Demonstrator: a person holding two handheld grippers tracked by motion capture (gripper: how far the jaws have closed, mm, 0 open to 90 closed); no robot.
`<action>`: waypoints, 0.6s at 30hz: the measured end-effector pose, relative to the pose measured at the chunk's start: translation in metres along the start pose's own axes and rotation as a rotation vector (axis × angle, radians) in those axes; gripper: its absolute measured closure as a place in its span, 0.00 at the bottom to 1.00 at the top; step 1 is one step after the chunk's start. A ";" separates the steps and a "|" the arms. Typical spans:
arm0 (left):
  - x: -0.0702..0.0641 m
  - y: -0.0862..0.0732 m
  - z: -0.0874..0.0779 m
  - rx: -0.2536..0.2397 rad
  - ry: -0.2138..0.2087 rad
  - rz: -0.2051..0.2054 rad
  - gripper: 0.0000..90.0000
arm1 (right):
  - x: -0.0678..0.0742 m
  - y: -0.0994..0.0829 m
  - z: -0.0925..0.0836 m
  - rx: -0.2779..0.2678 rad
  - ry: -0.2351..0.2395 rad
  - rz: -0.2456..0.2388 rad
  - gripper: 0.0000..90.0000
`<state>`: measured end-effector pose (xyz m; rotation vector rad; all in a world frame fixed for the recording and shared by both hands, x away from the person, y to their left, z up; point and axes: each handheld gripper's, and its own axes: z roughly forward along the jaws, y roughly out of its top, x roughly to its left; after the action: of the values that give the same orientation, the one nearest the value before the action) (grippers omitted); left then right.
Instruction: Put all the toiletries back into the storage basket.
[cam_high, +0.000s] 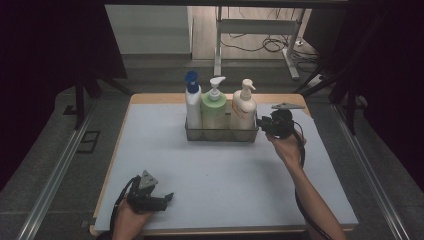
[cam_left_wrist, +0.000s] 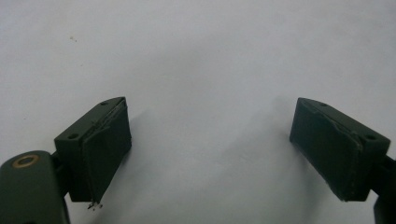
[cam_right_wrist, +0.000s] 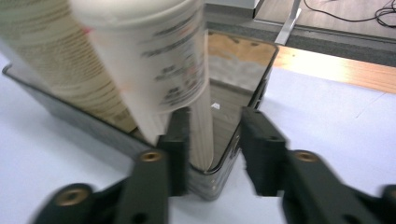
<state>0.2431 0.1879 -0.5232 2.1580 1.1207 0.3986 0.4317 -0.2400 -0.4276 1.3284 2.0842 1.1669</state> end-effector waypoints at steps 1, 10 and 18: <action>0.000 0.000 0.000 0.000 0.000 0.000 0.14 | -0.002 0.001 0.001 0.004 -0.003 0.008 0.82; 0.000 0.000 0.000 0.000 0.000 0.000 0.14 | -0.010 0.008 0.018 0.031 -0.028 -0.012 1.00; 0.000 0.000 0.000 0.000 0.000 0.000 0.14 | -0.005 0.015 0.037 0.060 -0.061 -0.041 1.00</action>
<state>0.2431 0.1880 -0.5233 2.1580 1.1202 0.3986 0.4684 -0.2253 -0.4371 1.3249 2.1077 1.0423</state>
